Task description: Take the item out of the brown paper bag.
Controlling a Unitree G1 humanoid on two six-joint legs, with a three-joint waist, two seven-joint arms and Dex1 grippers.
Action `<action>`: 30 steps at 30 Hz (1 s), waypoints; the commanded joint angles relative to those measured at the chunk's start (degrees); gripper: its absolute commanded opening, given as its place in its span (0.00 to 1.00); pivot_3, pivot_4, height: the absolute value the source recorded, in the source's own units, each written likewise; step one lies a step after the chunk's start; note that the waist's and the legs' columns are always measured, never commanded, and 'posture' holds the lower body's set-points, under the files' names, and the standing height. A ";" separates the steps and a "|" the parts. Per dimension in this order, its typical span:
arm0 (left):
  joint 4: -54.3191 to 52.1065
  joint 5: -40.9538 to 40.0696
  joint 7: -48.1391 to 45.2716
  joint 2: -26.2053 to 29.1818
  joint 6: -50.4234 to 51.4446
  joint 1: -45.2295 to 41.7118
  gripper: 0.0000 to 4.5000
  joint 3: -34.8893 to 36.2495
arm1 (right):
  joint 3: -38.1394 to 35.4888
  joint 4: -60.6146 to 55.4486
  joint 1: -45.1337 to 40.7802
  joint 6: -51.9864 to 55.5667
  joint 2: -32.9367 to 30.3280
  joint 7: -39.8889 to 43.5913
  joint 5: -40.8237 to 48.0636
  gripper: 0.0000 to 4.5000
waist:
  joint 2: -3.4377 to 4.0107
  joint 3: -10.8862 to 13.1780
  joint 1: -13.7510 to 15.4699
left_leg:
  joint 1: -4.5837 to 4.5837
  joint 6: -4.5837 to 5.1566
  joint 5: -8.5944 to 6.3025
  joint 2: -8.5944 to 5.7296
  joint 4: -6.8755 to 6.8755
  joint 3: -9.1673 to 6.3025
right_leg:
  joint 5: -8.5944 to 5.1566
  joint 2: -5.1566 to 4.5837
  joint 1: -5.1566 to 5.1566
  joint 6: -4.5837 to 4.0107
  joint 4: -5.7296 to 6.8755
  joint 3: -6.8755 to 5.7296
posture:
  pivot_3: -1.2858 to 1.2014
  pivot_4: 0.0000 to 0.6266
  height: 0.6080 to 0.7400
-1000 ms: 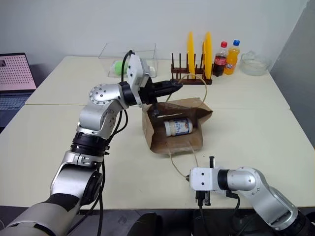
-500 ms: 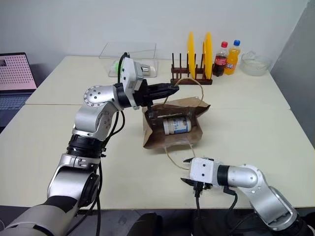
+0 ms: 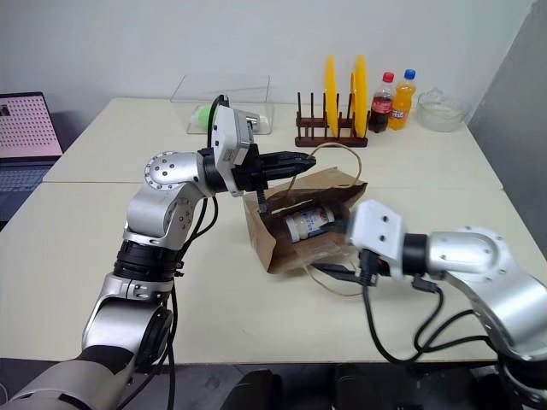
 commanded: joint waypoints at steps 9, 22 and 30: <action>0.00 -0.67 -0.84 1.23 -2.41 -0.76 0.00 1.00 | 19.14 27.59 -15.79 -20.88 6.77 -1.28 -27.24 1.00 | 0.00 0.00 -0.09 | -0.32 -0.10 0.06 -0.01 0.00 0.13 | 0.18 0.00 -0.48 -0.31 0.24 0.14 | 0.52 0.24 1.00; 1.77 -0.11 -0.25 1.86 -4.22 -0.64 0.00 1.14 | 29.66 52.92 -25.95 -40.81 13.52 -0.91 -48.31 1.00 | 0.00 0.00 -0.22 | -0.26 -0.09 0.06 0.00 0.01 0.29 | 0.19 0.00 -0.52 -0.33 0.30 0.26 | 0.52 0.24 1.00; 3.78 1.84 1.21 2.64 -6.63 -0.58 0.00 1.07 | 27.36 56.43 -27.10 -42.52 16.43 0.53 -50.42 0.67 | 0.00 0.00 -0.33 | -0.23 -0.09 0.06 0.00 0.01 0.31 | 0.20 0.00 -0.51 -0.34 0.33 0.29 | 0.52 0.24 1.00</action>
